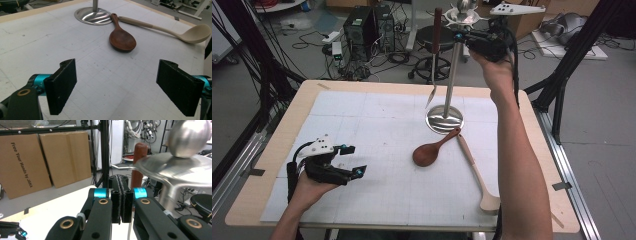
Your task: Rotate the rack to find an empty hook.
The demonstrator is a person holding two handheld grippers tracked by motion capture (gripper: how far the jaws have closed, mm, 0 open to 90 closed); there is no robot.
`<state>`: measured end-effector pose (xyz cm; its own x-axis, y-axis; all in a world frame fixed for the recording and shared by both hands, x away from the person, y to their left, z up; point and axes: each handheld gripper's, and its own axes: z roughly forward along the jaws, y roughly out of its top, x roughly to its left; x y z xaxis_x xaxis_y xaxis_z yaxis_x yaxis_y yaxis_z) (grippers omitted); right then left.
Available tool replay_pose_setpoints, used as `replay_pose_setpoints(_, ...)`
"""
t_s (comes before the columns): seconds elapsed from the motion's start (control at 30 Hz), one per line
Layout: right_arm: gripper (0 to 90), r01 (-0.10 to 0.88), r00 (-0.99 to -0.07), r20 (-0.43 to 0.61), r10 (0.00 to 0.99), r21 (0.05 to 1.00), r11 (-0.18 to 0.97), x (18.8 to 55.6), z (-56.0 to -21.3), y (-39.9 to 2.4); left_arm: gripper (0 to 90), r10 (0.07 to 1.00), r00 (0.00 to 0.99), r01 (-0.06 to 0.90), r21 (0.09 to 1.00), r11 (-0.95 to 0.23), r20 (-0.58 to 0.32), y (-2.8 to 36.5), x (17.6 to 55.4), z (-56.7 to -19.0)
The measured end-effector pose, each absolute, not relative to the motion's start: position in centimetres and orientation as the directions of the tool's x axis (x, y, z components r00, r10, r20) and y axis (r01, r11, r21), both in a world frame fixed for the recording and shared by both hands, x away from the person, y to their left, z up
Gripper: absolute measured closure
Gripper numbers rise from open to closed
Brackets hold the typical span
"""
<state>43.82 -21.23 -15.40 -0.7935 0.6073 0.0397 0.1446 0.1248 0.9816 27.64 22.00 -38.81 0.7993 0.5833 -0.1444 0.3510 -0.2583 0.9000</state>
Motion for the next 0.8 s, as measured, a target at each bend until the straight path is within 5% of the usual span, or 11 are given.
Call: replay_pose_setpoints(0.8, 89.7, 0.137, -0.805, 0.061, 0.59, 0.987, 0.085, 43.4, -15.5, -26.8, 17.4, 0.582, 0.801, 0.353, 0.896, -0.271, -0.14, 21.9, 27.7, -38.9)
